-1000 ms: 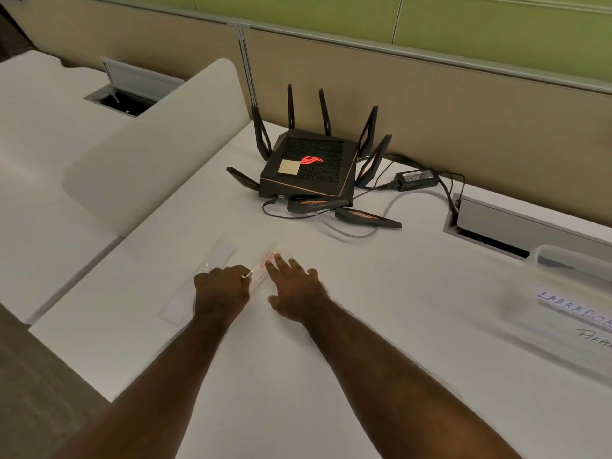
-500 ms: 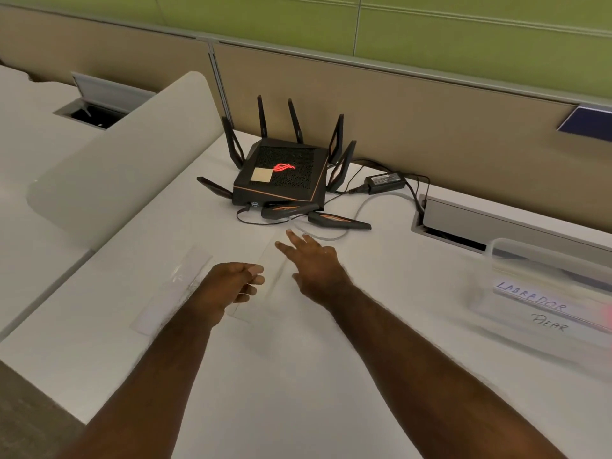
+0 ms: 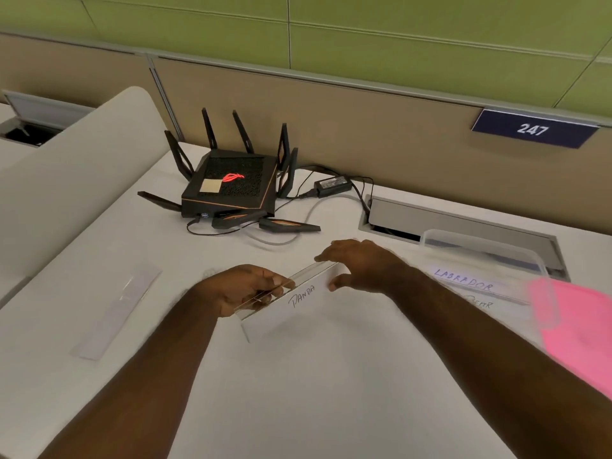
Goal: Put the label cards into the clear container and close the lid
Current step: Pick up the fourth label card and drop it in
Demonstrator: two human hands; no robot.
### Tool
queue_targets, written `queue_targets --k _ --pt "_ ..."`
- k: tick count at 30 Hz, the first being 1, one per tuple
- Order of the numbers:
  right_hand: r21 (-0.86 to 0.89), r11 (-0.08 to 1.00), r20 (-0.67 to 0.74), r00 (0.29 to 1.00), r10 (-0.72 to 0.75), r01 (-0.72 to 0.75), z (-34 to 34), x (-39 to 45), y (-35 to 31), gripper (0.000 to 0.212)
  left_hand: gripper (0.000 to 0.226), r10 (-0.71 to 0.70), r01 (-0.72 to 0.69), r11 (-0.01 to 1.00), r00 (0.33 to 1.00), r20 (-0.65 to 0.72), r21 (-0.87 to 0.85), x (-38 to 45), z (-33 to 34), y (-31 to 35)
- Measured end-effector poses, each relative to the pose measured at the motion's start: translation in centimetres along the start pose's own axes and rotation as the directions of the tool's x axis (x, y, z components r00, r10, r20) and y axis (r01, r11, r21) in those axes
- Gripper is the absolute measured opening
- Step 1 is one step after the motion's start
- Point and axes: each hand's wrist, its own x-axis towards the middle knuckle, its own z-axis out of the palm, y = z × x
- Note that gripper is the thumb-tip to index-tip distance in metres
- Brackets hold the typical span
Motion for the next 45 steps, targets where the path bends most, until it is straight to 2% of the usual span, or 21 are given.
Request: queue_targets --k 5,8,10,19,22,25,29,32,39,45 --pt "0.082 0.991 -0.026 0.994 0.105 -0.103 -2.1 -3.7 3.7 0.053 0.018 0.178 -0.158 0.955 0.982 -0.060 0.251 1.4 3.2 3.4" --pt "0.127 0.979 -0.040 0.985 0.168 -0.162 -3.5 -6.1 6.3 0.047 0.051 0.271 -0.248 0.904 0.962 -0.019 0.347 1.8 4.7 5.2" --pt "0.168 0.964 -0.044 0.976 0.215 -0.205 -4.3 -7.9 8.2 0.044 0.059 0.303 -0.295 0.875 0.952 0.042 0.384 2.2 6.0 6.2" --pt "0.210 0.913 -0.129 0.916 0.380 -0.349 -6.0 -15.0 15.8 0.048 0.050 0.500 -0.402 0.587 0.863 0.077 0.703 6.5 14.8 10.9" --pt "0.225 0.882 -0.169 0.875 0.453 -0.413 -6.0 -17.3 18.0 0.059 0.051 0.549 -0.372 0.422 0.831 0.094 0.827 8.4 18.0 12.5" --pt "0.220 0.858 -0.232 0.829 0.509 -0.465 -5.8 -19.2 20.1 0.054 0.049 0.604 -0.285 0.226 0.791 0.096 0.931 9.8 21.2 14.0" --pt "0.132 0.816 -0.325 0.753 0.572 -0.562 -5.2 -21.0 22.3 0.052 0.050 0.631 -0.198 0.064 0.767 0.114 0.978 11.8 24.8 15.2" --pt "0.027 0.785 -0.349 0.730 0.587 -0.619 -4.5 -21.5 23.3 0.050 0.048 0.624 -0.145 0.009 0.774 0.108 0.989 13.3 26.9 15.5" --pt "-0.209 0.711 -0.371 0.727 0.578 -0.672 -2.5 -21.4 25.2 0.051 0.046 0.629 -0.067 -0.094 0.769 0.111 0.993 16.1 29.3 15.3" --pt "-0.463 0.659 -0.357 0.806 0.472 -0.592 -1.5 -20.1 25.3 0.046 0.038 0.584 0.015 -0.181 0.806 0.095 0.983 17.3 30.3 14.7"
